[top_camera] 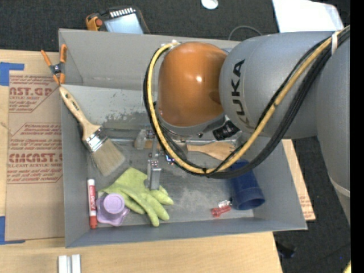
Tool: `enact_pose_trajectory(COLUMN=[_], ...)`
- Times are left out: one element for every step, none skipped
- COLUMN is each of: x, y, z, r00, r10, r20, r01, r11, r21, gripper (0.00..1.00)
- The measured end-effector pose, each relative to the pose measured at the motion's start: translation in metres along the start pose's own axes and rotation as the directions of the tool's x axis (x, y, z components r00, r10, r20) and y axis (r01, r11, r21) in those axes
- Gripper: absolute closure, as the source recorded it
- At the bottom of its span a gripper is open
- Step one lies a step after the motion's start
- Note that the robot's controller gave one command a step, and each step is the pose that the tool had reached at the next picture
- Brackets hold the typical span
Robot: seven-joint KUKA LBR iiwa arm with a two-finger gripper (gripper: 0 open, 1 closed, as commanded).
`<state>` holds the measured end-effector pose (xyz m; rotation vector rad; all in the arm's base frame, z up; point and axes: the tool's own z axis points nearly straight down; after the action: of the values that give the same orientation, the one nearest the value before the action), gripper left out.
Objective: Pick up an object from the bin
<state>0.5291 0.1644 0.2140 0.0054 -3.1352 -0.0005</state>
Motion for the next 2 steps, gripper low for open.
enact_pose_trajectory(x=[-0.002, 0.014], y=[-0.001, -0.019], z=[-0.005, 0.068], r00=[1.000, 0.993], r10=[0.003, 0.117], r20=[0.008, 0.009], r01=[-0.003, -0.117], r11=[1.000, 0.993], r21=[-0.001, -0.003], gripper=[0.00, 0.00])
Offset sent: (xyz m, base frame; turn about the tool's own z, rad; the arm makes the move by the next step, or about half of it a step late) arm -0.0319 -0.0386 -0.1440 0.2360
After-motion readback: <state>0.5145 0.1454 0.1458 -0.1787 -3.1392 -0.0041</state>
